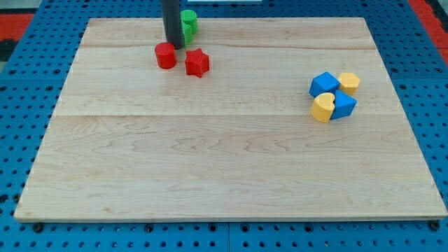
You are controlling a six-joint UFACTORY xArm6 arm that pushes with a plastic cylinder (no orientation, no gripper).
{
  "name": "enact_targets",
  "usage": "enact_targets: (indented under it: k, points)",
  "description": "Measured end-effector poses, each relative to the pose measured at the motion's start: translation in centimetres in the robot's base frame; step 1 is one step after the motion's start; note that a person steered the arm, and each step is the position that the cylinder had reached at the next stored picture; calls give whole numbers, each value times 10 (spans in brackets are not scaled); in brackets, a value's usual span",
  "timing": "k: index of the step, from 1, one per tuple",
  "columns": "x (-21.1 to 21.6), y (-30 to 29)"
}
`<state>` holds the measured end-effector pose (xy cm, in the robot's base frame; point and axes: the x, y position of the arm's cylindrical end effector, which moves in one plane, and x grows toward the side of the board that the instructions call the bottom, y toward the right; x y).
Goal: Move the green circle to the top right of the green star
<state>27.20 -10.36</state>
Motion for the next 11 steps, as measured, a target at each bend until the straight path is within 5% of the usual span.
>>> enact_targets:
  k: [3,5,11]
  points:
    - [-35,-86]
    - [-81,-74]
    - [-80,17]
